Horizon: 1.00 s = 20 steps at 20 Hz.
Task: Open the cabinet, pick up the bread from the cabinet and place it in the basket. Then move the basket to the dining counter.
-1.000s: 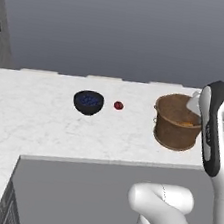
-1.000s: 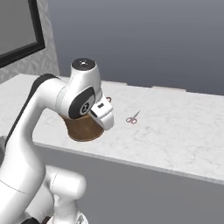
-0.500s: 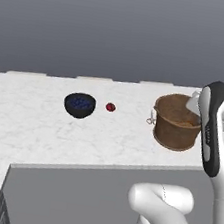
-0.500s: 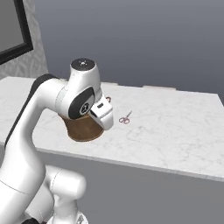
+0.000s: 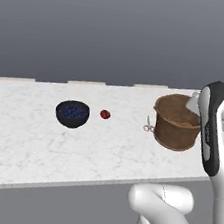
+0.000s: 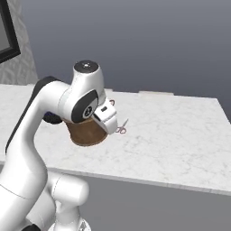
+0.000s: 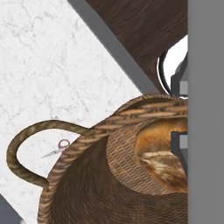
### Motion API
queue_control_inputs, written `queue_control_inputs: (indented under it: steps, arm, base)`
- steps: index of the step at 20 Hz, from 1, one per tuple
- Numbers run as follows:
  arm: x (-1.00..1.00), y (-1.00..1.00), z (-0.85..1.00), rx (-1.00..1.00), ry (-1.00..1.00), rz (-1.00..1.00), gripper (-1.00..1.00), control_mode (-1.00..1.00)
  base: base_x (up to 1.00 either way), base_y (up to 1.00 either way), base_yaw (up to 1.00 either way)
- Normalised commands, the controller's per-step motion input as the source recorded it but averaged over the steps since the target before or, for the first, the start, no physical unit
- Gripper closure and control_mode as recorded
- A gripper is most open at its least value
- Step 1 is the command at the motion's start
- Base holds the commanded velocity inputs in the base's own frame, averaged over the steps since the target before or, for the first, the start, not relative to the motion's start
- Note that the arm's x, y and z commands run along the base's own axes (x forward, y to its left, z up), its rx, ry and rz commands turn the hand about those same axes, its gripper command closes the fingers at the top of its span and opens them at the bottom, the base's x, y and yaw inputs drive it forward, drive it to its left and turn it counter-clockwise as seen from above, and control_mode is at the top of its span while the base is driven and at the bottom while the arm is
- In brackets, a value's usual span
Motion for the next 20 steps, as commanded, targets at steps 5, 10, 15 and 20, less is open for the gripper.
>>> queue_control_inputs:
  steps: [5, 10, 15, 20]
  arm:
    - [0.75, 0.0, -0.23, 0.0, 0.0, -0.01, 1.0, -1.0]
    - [0.97, -0.1, -0.73, 0.0, 0.02, 0.0, 1.0, -1.0]
    - [0.96, -0.37, -0.44, 0.0, 0.03, 0.0, 1.0, -1.0]
    - [0.61, -0.41, -0.16, 0.0, 0.06, 0.0, 1.0, -1.0]
  base:
    - [0.0, 0.0, 0.0]
    - [0.0, 0.0, 0.0]
    - [0.0, 0.0, 0.0]
    - [0.0, 0.0, 0.0]
